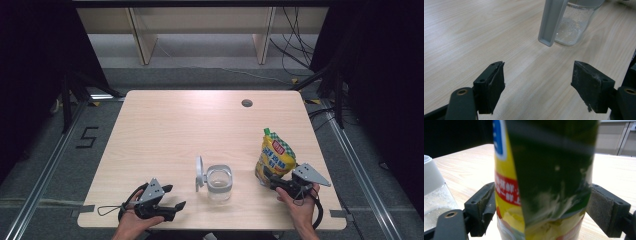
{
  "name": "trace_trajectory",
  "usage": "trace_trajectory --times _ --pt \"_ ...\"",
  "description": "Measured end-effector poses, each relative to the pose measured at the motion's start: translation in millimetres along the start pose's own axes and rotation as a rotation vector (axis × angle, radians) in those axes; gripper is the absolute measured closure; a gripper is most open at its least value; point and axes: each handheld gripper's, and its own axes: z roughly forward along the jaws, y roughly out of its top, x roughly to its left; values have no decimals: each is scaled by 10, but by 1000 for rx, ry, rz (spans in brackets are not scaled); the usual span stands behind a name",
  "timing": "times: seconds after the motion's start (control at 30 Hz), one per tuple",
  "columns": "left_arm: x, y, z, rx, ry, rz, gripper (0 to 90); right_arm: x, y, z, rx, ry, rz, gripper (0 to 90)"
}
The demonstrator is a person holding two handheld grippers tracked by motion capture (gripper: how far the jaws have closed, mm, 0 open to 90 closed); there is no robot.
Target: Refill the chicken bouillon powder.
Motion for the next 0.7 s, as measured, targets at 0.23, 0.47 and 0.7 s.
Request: trace_trajectory --times 0.23,0.47,0.7 --pt "-13 -3 -2 9 1 -3 255 -39 -72 104 -7 2 -10 182" --pt "-29 -10 16 9 -5 -18 255 -31 -82 142 -24 9 11 187" --pt "-18 -6 21 4 -6 1 255 -54 -68 162 -25 -4 -26 205"
